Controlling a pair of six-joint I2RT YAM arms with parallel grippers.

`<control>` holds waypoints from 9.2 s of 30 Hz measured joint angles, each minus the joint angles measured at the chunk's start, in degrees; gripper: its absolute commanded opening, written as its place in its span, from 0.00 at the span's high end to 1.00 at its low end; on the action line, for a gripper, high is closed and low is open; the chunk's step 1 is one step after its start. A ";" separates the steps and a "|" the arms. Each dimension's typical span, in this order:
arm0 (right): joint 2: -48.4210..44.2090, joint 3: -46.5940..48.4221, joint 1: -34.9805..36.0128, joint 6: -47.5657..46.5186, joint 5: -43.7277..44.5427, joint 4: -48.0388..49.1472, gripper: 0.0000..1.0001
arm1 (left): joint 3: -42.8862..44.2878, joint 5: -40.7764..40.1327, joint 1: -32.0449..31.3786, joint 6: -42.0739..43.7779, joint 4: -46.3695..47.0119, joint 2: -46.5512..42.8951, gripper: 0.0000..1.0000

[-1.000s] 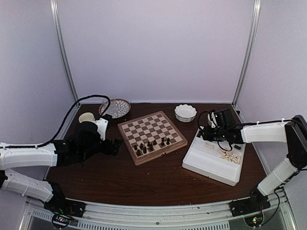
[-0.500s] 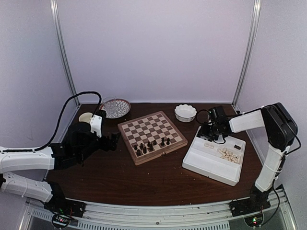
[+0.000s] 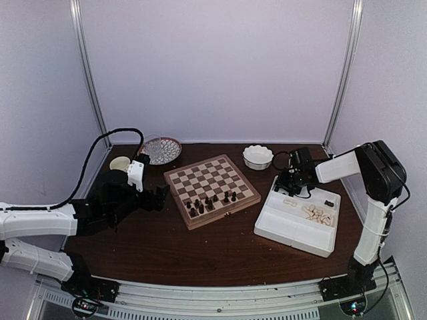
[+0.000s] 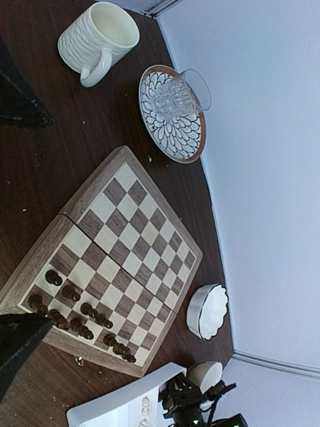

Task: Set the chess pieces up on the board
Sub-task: Pick up the chess pile from the storage box, then place the queen at the center of the board, then pick up the queen from the center of the board, then pass from the right arm to the left, then pass from the left arm to the right

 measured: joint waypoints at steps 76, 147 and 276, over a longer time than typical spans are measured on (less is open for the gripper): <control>-11.08 -9.97 33.64 -43.19 -10.14 -0.09 0.81 | 5.51 22.34 0.00 0.46 1.14 8.00 0.12; -14.80 -11.34 38.95 -35.80 5.62 -6.40 0.88 | 2.40 25.03 0.00 6.58 4.50 5.79 0.10; -26.75 -27.02 38.69 -16.39 -27.30 41.48 0.98 | -4.72 38.40 -15.06 34.47 38.91 19.32 0.95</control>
